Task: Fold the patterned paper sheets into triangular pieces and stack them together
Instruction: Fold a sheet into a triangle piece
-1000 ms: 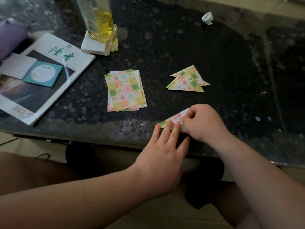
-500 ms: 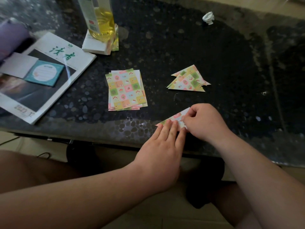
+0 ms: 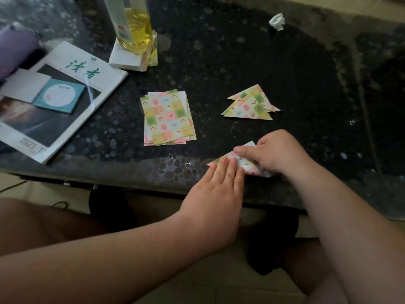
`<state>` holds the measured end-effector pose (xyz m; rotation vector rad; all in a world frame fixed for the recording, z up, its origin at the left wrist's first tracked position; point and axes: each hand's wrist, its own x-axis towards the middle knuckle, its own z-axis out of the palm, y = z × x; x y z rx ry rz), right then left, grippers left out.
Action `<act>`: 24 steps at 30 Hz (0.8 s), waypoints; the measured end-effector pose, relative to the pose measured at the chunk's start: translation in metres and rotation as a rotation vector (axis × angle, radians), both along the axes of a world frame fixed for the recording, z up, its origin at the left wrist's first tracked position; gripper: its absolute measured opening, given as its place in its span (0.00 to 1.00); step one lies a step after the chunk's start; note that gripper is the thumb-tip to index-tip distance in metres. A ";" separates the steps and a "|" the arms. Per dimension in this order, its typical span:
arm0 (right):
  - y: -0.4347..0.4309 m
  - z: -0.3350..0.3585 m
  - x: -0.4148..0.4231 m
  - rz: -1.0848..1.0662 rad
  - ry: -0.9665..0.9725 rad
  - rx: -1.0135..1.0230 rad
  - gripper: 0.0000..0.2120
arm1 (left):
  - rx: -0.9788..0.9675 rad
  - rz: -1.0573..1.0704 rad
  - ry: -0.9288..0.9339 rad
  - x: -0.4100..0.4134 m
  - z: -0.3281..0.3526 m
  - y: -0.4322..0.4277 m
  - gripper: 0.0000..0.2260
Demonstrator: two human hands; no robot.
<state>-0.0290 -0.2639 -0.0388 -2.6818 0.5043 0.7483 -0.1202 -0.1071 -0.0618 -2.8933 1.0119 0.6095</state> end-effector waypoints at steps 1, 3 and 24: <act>-0.001 0.000 0.002 0.004 0.028 0.015 0.28 | 0.004 0.000 -0.002 0.000 -0.001 0.000 0.37; 0.001 0.001 0.006 0.001 0.070 -0.002 0.28 | 0.016 0.003 -0.012 -0.001 -0.002 0.000 0.37; -0.005 -0.008 0.005 -0.009 0.000 0.018 0.31 | 0.177 0.101 0.011 -0.010 0.003 -0.022 0.36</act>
